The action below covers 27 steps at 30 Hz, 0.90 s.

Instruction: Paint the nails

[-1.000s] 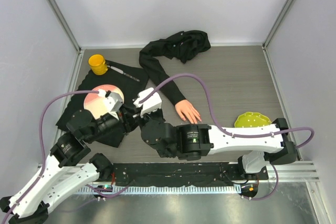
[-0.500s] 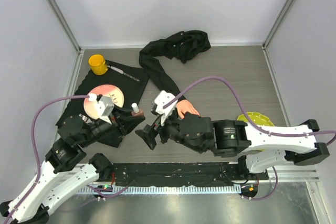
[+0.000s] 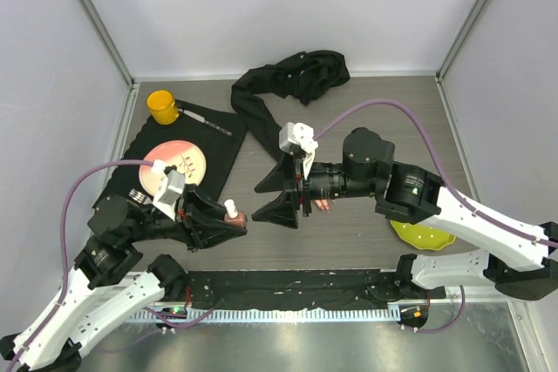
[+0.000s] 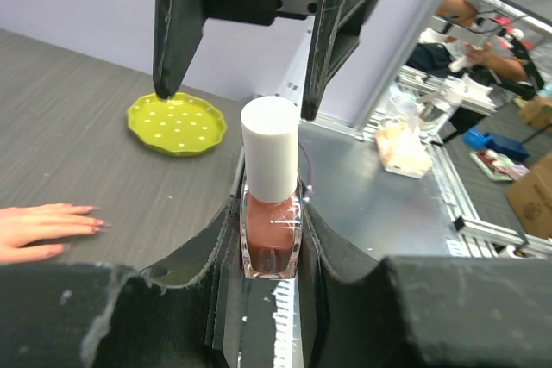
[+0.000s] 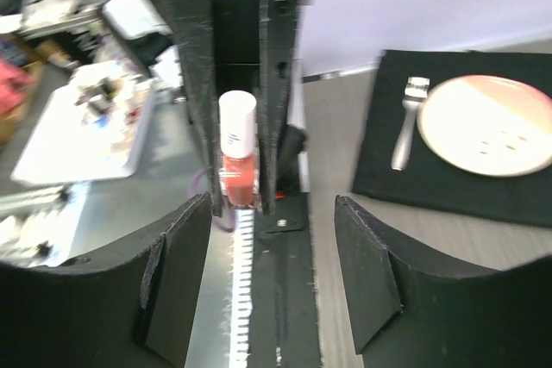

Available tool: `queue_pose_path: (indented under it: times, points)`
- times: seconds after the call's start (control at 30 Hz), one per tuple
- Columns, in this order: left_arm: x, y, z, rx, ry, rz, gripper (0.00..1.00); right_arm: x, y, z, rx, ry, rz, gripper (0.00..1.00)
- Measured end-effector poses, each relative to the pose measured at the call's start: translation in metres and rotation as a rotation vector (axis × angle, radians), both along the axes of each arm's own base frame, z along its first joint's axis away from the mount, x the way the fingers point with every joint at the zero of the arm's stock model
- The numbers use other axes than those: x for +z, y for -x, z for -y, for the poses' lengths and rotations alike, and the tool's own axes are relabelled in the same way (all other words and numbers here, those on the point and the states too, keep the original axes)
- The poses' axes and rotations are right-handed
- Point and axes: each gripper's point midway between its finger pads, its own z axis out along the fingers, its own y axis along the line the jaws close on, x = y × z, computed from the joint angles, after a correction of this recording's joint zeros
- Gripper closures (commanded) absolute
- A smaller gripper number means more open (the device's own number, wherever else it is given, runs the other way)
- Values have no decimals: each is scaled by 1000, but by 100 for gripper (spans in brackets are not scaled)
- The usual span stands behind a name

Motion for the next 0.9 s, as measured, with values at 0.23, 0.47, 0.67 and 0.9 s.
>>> queue_pose_path:
  times: [0.23,0.47,0.67,0.9]
  points:
    - [2,12,2,-73,4,-12,100,-4,21,-18,198,-13,-57,38]
    - [3,15,3,-99,6,-6,100,1,26,-34,283,-30,-91,48]
    - [3,16,3,-108,6,-3,100,5,29,-38,320,-49,-98,61]
    - [3,16,4,-108,4,1,100,11,31,-40,349,-66,-105,70]
